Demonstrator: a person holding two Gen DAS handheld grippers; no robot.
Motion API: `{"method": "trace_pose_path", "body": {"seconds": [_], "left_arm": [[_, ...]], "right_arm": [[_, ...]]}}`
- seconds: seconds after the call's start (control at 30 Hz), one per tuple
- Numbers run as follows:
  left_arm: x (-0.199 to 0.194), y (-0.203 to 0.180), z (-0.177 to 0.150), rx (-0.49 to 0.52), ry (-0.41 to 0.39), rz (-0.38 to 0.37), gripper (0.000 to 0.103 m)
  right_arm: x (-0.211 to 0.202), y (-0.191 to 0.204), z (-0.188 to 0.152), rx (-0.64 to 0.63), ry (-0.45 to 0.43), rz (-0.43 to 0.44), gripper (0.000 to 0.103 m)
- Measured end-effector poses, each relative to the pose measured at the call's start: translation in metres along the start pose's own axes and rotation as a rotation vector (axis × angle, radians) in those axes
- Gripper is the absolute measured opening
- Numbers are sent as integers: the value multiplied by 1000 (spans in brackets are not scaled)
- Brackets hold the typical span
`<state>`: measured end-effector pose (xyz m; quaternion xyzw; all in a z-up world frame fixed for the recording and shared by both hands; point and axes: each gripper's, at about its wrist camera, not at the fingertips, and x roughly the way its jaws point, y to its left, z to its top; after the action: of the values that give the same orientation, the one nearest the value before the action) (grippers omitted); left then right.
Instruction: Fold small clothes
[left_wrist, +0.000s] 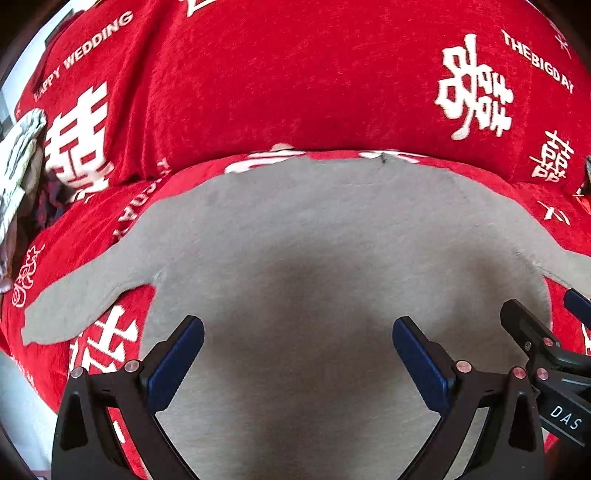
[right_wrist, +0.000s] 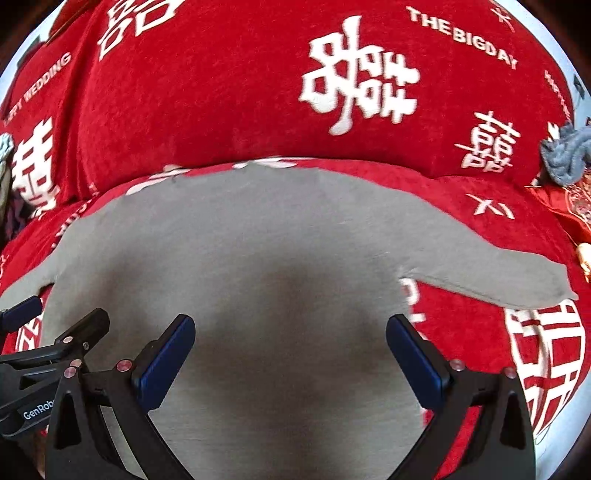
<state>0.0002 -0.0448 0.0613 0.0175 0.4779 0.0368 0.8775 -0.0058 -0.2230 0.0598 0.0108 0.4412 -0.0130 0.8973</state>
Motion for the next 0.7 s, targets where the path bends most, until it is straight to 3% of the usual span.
{"method": "trace_pose_path", "body": {"seconds": [0.7], "left_arm": [[0,-119,18,95,6,-63,102]], "right_arm": [[-12,-121,13,123,-28,-130,103]]}}
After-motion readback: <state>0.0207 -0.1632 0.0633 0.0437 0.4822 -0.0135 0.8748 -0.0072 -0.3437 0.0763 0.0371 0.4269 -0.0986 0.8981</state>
